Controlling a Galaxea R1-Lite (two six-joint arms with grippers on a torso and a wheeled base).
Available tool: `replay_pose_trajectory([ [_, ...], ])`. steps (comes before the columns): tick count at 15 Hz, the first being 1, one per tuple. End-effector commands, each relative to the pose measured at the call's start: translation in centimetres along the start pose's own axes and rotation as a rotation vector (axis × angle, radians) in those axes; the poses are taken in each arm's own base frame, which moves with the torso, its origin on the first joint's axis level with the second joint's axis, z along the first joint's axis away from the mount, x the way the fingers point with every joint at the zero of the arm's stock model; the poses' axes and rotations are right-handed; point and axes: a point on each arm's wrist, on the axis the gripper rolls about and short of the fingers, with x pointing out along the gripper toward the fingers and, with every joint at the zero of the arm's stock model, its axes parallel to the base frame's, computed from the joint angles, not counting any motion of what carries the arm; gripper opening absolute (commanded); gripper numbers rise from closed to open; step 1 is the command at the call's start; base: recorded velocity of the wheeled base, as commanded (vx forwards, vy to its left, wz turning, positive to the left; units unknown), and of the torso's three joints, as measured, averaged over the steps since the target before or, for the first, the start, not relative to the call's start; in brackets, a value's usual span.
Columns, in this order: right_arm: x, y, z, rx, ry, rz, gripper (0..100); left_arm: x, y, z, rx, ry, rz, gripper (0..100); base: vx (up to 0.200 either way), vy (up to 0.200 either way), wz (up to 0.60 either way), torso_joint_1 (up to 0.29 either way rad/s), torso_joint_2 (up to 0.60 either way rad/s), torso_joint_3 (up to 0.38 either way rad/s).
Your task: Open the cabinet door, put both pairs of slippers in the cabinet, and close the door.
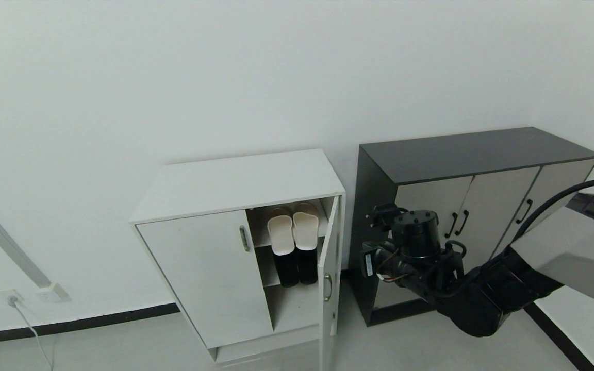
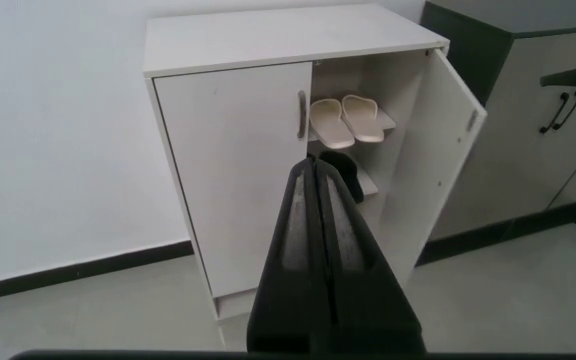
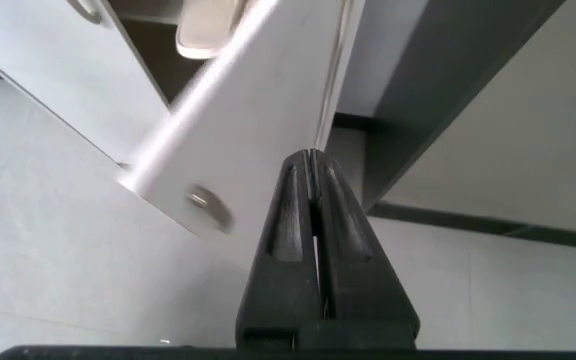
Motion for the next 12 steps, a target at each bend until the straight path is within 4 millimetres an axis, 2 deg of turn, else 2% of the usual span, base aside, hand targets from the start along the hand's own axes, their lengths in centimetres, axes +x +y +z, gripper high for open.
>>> replay_pose_trajectory([
  [1, -0.21, 0.03, 0.15, 0.0, -0.006, 0.003, 0, 0.01, 0.0, 0.0, -0.001, 0.001, 0.001, 0, 0.0, 0.0, 0.0, 0.0, 0.0, 0.0],
  [7, -0.52, 0.3, -0.27, -0.001, -0.005, 0.042, 0, 0.01, 0.0, 0.0, 0.001, 0.001, 0.001, 0, 0.0, 0.0, 0.6, 0.006, 0.0, -0.002],
  [12, -0.6, 0.23, -0.48, -0.002, -0.011, 0.052, 0, 0.01, 0.0, 0.0, 0.001, 0.001, 0.001, 0, 0.0, 0.0, 0.0, 0.0, 0.0, 0.0],
])
